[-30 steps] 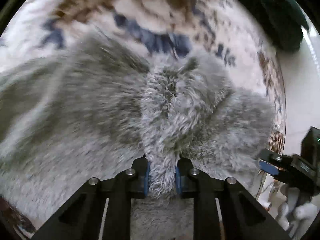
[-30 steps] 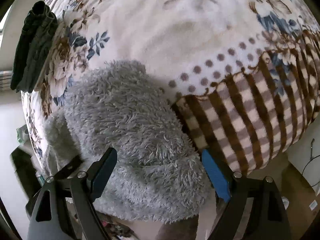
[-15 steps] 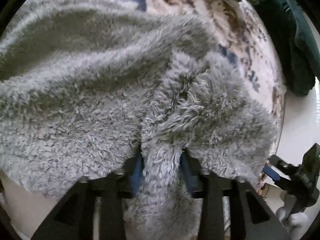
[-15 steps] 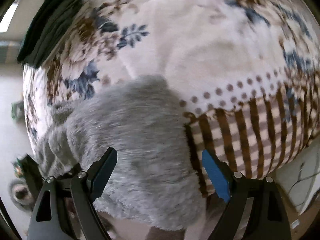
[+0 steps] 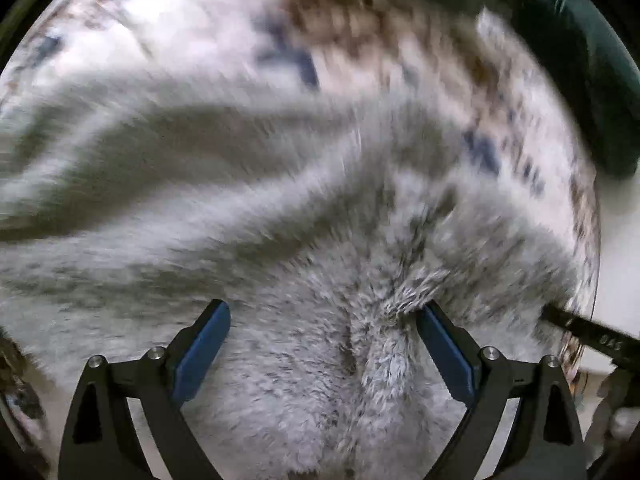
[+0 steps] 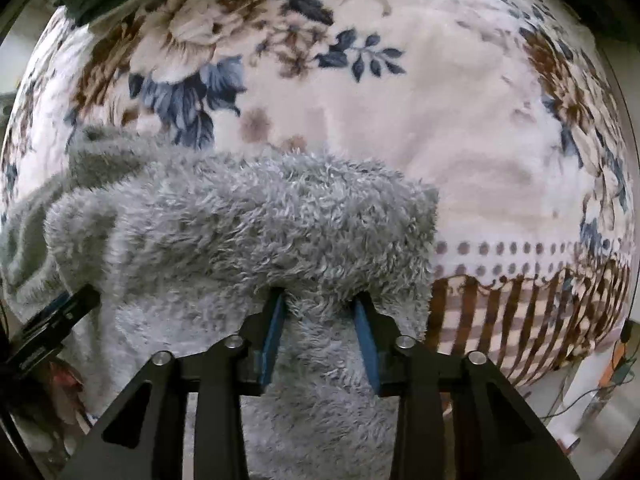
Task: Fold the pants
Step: 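Pinch the fleece with the left gripper while the right gripper folds another part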
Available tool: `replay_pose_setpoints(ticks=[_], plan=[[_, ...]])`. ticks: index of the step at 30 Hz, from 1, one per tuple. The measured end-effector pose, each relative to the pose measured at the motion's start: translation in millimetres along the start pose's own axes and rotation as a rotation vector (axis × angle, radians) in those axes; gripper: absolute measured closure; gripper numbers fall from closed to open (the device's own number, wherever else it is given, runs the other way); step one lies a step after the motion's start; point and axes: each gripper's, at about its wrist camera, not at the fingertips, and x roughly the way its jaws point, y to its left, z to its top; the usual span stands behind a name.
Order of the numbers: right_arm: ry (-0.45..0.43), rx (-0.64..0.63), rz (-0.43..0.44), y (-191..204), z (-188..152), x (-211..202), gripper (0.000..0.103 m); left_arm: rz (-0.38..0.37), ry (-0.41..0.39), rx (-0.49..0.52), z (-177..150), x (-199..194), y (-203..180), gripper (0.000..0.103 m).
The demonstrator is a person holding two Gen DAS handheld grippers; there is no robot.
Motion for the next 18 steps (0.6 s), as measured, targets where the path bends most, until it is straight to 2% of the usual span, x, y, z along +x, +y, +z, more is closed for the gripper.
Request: replay_pose_setpoints(ticks=[2,4,8,11,13,15,18], plan=[[-0.004,0.002,0.029,2,0,-9,0.037,-0.022,-0.123,-0.075,-9,-35,16,0.008],[-0.015,-0.022,0.039,11,-4,-21,0.037,-0.073,-0.226,-0.143,-21,-61,39,0.006],[-0.031,-0.072,0.026,43,-12,-35,0.036,-0.025,-0.265,-0.335,-38,-75,94,0.005],[-0.031,-0.093,0.044,71,-15,-35,0.036,-0.07,-0.269,-0.621,-57,-74,171,0.007],[-0.028,-0.111,0.034,90,-14,-27,0.036,-0.074,-0.302,-0.745,-68,-74,205,0.007],[-0.045,-0.127,0.009,109,-14,-22,0.036,-0.057,-0.333,-0.799,-69,-71,225,0.012],[-0.061,-0.176,-0.039,136,-11,-18,0.036,-0.091,-0.364,-0.857,-65,-61,247,0.02]])
